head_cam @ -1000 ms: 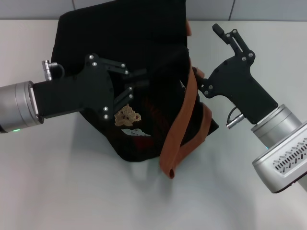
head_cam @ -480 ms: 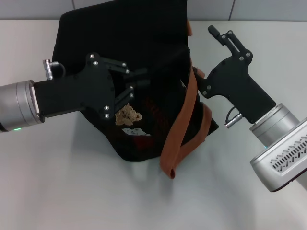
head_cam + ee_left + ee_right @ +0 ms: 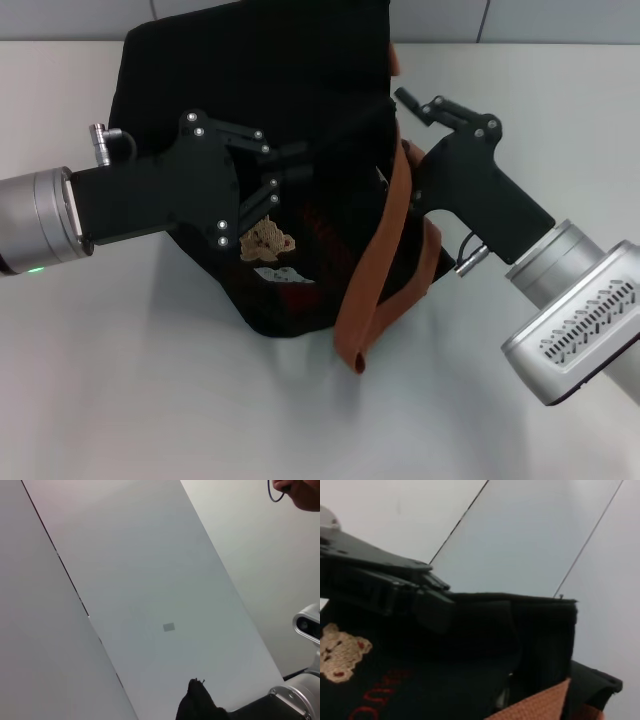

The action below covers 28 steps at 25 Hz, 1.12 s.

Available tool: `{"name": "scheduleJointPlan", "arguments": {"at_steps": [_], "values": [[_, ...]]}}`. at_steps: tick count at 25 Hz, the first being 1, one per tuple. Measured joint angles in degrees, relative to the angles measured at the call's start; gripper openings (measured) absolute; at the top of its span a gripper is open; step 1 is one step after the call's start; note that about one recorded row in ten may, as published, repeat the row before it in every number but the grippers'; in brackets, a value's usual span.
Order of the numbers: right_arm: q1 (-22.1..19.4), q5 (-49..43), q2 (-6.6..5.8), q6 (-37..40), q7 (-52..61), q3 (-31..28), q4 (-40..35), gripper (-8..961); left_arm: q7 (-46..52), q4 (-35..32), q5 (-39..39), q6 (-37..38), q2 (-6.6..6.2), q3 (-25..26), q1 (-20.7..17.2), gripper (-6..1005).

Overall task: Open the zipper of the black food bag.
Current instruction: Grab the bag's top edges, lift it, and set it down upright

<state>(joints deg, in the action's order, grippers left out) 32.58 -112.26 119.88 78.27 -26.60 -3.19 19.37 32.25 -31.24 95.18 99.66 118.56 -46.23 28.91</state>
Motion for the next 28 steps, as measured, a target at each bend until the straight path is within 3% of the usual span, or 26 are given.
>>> {"name": "scheduleJointPlan", "arguments": {"at_steps": [2, 14, 20, 28], "values": [[0.34, -0.4, 0.0, -0.62, -0.01, 0.0, 0.04, 209, 0.0, 0.04, -0.03, 0.0, 0.0, 0.0, 0.0, 93], [0.64, -1.63, 0.0, -0.86, 0.12, 0.02, 0.05, 52, -0.37, 0.05, -0.18, 0.25, 0.0, 0.0, -0.34, 92], [0.38, -1.7, 0.0, -0.88, 0.19, 0.02, -0.15, -1, -0.6, 0.04, -0.38, 0.41, 0.0, 0.01, -0.59, 92], [-0.23, -1.46, 0.0, -2.72, 0.4, -0.36, -0.74, -2, -0.61, 0.04, -0.53, 1.07, 0.0, 0.8, -1.29, 93]]}}
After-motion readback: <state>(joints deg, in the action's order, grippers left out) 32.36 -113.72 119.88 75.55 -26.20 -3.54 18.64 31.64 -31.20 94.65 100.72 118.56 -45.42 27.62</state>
